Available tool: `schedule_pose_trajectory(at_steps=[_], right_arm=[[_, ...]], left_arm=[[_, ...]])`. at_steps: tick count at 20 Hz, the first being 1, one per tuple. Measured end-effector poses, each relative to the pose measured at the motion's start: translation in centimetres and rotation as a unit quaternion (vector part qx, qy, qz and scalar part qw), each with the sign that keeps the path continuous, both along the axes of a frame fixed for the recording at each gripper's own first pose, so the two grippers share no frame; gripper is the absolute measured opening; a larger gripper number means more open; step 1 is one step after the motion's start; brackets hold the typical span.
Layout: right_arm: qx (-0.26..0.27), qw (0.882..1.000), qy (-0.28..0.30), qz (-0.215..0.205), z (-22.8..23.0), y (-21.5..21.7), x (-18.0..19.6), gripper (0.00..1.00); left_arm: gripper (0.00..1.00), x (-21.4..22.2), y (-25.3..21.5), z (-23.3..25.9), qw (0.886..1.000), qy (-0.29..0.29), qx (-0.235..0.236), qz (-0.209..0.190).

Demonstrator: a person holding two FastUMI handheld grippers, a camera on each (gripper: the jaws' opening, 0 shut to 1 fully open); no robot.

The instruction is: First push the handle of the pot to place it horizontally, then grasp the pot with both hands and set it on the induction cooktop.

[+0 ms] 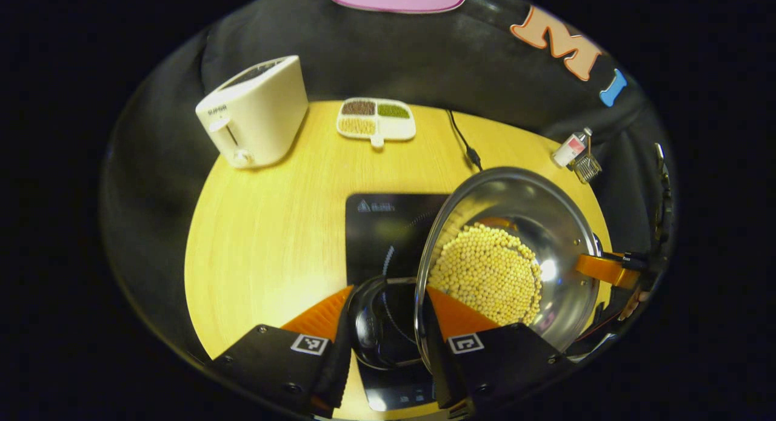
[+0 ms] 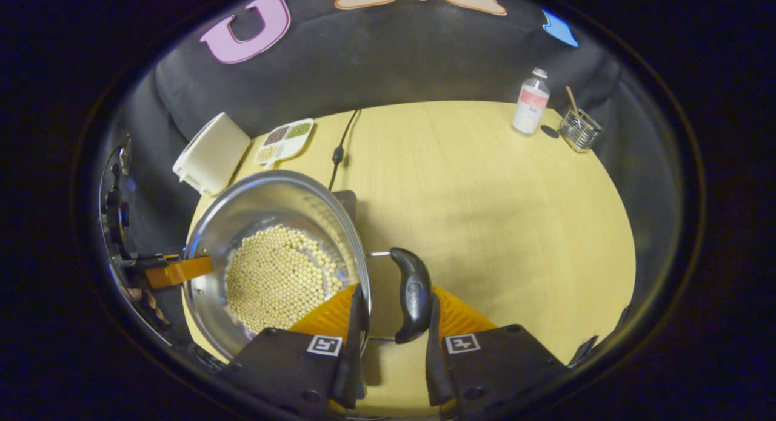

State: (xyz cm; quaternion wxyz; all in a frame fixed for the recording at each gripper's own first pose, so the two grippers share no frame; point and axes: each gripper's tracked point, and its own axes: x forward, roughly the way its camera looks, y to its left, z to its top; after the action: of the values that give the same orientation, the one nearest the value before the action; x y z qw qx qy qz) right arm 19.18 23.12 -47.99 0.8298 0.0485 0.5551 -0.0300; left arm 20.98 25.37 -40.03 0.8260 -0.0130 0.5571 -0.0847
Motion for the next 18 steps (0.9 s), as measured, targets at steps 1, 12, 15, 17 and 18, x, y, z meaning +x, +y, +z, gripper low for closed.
schedule_pose_trajectory(at_steps=[1, 12, 15, 17, 18], right_arm=[[0.0, 1.0, 0.002, -0.004, -0.1, 0.2, 0.2, 0.47], [0.046, 0.998, -0.028, -0.016, 1.2, 2.4, 1.3, 0.85], [0.055, 0.996, -0.073, -0.02, 3.8, 1.1, 1.5, 0.98], [0.069, 0.99, -0.119, -0.023, 7.0, -0.4, 1.6, 0.94], [0.074, 0.986, -0.149, -0.026, 9.1, -1.5, 1.8, 0.94]], left_arm=[[0.58, 0.6, 0.2, 0.0, 1.0, -0.009, 0.002, -0.007], [0.7, 2.5, 1.6, 2.6, 0.995, -0.1, 0.022, 0.014], [0.96, 2.5, 1.1, 5.5, 0.989, -0.143, 0.035, 0.02], [0.98, 2.0, 0.7, 8.9, 0.982, -0.179, 0.047, 0.032], [0.98, 1.6, 0.1, 10.8, 0.977, -0.205, 0.051, 0.038]])
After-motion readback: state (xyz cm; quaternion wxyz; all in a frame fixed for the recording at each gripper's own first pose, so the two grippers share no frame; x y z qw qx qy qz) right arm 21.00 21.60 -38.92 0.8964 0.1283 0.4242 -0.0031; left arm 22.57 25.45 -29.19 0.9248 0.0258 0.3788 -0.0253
